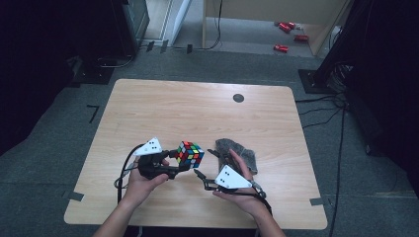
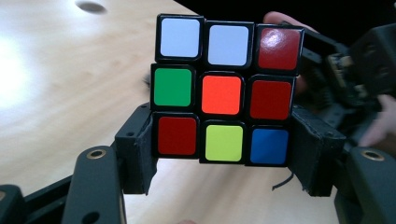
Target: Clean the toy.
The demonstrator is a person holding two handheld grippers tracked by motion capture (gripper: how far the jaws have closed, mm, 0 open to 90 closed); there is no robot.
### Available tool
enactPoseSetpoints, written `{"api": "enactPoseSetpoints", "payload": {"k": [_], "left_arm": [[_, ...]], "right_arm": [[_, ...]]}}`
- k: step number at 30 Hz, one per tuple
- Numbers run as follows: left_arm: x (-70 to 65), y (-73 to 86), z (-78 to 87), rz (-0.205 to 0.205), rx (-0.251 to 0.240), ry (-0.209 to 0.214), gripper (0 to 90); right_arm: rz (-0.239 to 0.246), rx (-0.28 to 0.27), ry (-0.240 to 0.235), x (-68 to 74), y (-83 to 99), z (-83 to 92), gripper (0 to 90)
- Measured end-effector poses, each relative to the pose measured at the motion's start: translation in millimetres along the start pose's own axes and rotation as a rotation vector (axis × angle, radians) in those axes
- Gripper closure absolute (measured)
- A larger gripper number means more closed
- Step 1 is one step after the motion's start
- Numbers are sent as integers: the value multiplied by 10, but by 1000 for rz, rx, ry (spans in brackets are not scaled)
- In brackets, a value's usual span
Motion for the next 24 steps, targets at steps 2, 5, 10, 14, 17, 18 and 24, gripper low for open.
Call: {"api": "enactPoseSetpoints", "payload": {"k": [2, 5, 10, 14, 17, 18, 24], "left_arm": [[-24, 8, -5, 29, 36, 53, 355], [-21, 39, -34, 23, 66, 45, 355], [-66, 66, -63, 32, 94, 72, 355], [-70, 87, -73, 49, 116, 86, 354], [-47, 94, -77, 73, 120, 95, 351], [-47, 87, -73, 76, 112, 100, 350], [-16, 23, -43, 35, 26, 64, 276]], "right_arm": [[18, -4, -1, 11, -11, -7, 229], [53, 3, 1, 40, -13, -24, 234], [102, 16, 1, 84, -17, -58, 245], [129, 26, -3, 112, -21, -64, 279], [169, 42, 0, 137, -18, -72, 327], [172, 47, 3, 141, -16, -74, 332], [96, 35, -7, 92, -23, -32, 341]]}}
Point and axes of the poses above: each handheld gripper's, and its own axes: z roughly backward along the jaws, y roughly out of its underside, x roughly to its left, the point moved 10 cm from there along -z, roughly forward along the jaws, and after that the axes turned 14 degrees about -y, right-handed, at the moved point
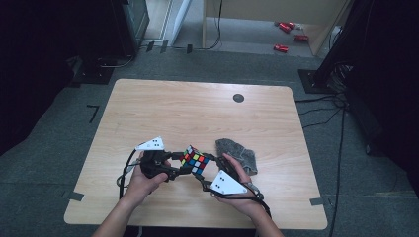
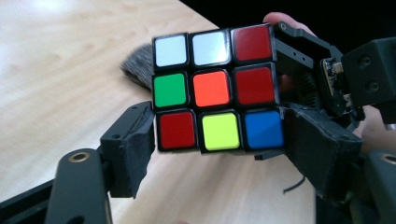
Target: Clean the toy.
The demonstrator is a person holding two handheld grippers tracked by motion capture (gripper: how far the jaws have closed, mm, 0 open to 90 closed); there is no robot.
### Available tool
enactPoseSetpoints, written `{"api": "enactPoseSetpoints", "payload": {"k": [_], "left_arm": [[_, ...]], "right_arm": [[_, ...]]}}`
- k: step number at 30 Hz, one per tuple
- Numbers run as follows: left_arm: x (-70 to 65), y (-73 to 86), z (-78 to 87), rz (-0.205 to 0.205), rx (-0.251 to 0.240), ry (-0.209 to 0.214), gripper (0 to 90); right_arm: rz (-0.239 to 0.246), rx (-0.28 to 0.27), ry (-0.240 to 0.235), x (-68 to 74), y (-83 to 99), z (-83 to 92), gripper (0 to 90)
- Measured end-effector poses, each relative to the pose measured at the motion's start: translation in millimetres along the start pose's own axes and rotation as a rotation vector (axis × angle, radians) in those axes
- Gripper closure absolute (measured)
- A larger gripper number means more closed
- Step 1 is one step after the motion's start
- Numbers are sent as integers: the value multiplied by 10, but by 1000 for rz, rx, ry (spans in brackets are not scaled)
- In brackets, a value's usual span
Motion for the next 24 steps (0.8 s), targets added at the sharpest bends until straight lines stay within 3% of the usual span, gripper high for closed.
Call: {"api": "enactPoseSetpoints", "payload": {"k": [3, 5, 8, 10, 14, 18, 20, 24], "left_arm": [[48, -45, 26, -16, -76, -31, 244], [94, -59, 28, -54, -120, -79, 222], [169, -68, 12, -141, -182, -175, 202], [217, -62, -11, -224, -218, -249, 272], [216, -25, -58, -297, -234, -291, 260], [162, 24, -135, -410, -241, -340, 214], [122, 53, -183, -484, -239, -371, 198], [78, 78, -232, -533, -234, -395, 176]], "right_arm": [[-44, 20, 25, -73, 62, 36, 342], [-79, 21, 44, -135, 105, 66, 342], [-130, 23, 68, -229, 145, 123, 343], [-172, 19, 82, -285, 156, 162, 343], [-283, -7, 80, -364, 156, 226, 343], [-401, -47, 60, -372, 116, 243, 343], [-439, -63, 51, -353, 76, 236, 343], [-488, -85, 11, -276, -4, 194, 343]]}}
Point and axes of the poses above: each handheld gripper's, and its own axes: z roughly backward along the jaws, y roughly out of its underside, x roughly to its left, the point moved 10 cm from there along -z, roughly forward along the jaws, and after that the axes turned 14 degrees about -y, right-handed, at the moved point
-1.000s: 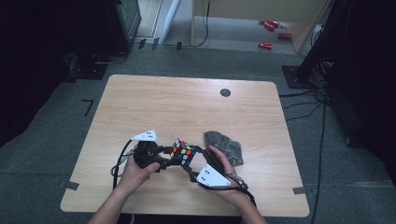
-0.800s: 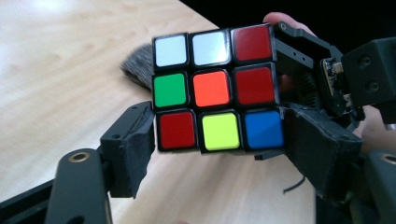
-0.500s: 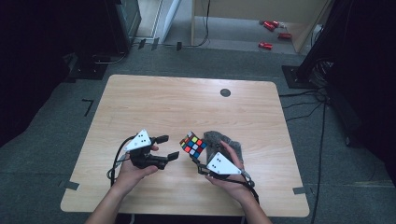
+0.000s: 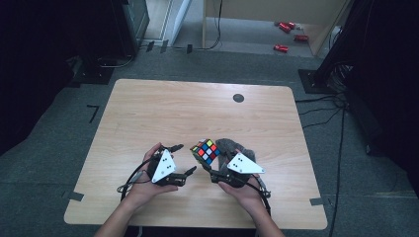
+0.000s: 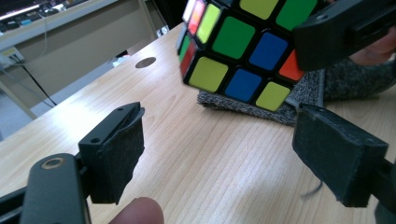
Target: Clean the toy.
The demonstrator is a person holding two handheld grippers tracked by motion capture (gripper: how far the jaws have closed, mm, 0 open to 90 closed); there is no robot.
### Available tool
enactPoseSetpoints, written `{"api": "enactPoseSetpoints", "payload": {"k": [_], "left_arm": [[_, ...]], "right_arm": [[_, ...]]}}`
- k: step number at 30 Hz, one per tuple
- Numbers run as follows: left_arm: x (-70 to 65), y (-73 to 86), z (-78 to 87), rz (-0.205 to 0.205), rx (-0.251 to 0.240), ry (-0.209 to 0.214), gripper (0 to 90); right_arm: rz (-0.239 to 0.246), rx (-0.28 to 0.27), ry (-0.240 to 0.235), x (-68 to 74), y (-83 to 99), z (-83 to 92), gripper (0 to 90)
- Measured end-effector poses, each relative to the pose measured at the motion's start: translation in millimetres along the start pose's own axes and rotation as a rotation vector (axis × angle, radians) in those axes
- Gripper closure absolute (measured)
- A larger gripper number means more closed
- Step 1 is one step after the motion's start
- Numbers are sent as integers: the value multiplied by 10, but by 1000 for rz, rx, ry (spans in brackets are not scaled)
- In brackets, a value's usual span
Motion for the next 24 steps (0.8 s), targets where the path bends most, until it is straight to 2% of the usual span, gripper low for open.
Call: {"api": "enactPoseSetpoints", "payload": {"k": [4, 6, 11, 13, 15, 19, 22, 24], "left_arm": [[-58, 5, -9, -33, 4, -6, 162], [-82, 8, -16, -54, 4, -13, 149], [-99, -10, -13, -90, -8, -37, 146], [-102, -21, -10, -89, -15, -47, 152], [-94, -27, 0, -94, -19, -67, 213], [-136, -24, 9, -107, -28, -68, 298], [-126, -21, 12, -108, -26, -70, 309], [-100, -35, 19, -72, -33, -65, 339]], "right_arm": [[-44, -3, -25, 94, -12, -50, 343], [-43, 4, -16, 123, -12, -71, 343], [-96, 8, -38, 208, -7, -126, 343], [-115, 15, -44, 232, 4, -145, 343], [-134, 28, -48, 252, 27, -164, 343], [-181, 29, -45, 245, 56, -184, 342], [-213, 28, -62, 233, 68, -182, 338], [-216, 5, -64, 213, 56, -183, 325]]}}
Point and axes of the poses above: each handheld gripper's, and its own axes: z roughly backward along the jaws, y roughly out of its underside, x roughly to its left, the point moved 10 cm from there along -z, roughly forward along the jaws, and after that the axes turned 14 degrees about -y, right-handed, at the moved point
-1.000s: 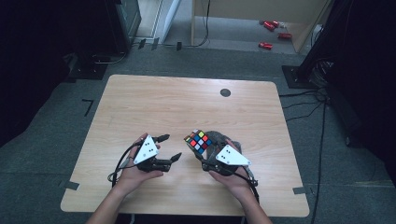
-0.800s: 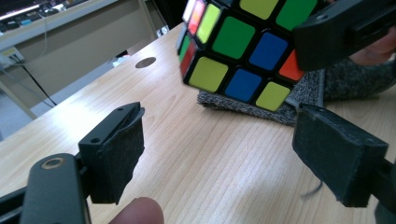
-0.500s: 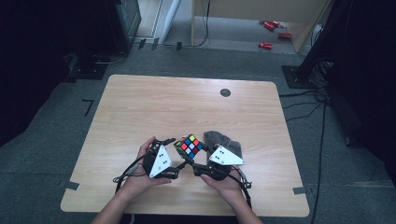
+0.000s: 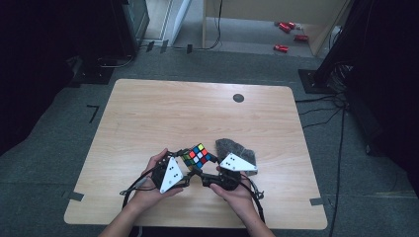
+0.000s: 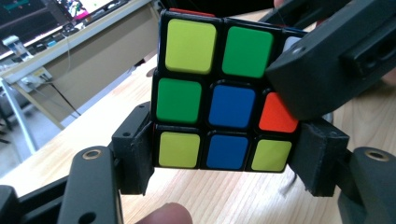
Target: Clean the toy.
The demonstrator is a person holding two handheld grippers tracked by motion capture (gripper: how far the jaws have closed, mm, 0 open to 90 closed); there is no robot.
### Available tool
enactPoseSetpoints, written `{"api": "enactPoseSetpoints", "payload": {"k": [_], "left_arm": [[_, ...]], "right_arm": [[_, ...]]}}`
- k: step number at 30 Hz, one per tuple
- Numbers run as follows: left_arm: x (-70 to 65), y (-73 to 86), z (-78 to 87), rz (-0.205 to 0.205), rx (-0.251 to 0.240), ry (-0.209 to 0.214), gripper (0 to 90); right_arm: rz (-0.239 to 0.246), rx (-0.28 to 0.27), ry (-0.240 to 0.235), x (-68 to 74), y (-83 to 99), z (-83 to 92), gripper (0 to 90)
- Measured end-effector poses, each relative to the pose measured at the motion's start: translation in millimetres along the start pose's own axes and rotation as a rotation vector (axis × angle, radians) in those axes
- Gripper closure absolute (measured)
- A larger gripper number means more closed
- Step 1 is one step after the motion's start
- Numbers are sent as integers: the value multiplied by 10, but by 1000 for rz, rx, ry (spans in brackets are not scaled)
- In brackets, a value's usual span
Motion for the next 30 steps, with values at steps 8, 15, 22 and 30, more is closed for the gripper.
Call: {"api": "enactPoseSetpoints", "payload": {"k": [8, 15, 22, 30], "left_arm": [[39, 5, 11, 35, 7, 11, 341], [127, 50, 15, 98, 26, 17, 342], [206, 76, 20, 168, 39, 20, 343], [234, 99, 47, 242, 76, 58, 342]], "right_arm": [[26, -17, -25, 16, -41, 27, 319], [48, -56, -39, 14, -134, 100, 373], [78, -25, 84, -273, -207, 346, 426], [27, 190, 266, -759, 14, 662, 425]]}}
Point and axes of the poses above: each handheld gripper's, and its own axes: z roughly backward along the jaws, y roughly out of its underside, x roughly to its left, the point moved 10 cm from there along -z, roughly forward along the jaws, and after that the axes turned 14 degrees about -y, right-handed, at the moved point
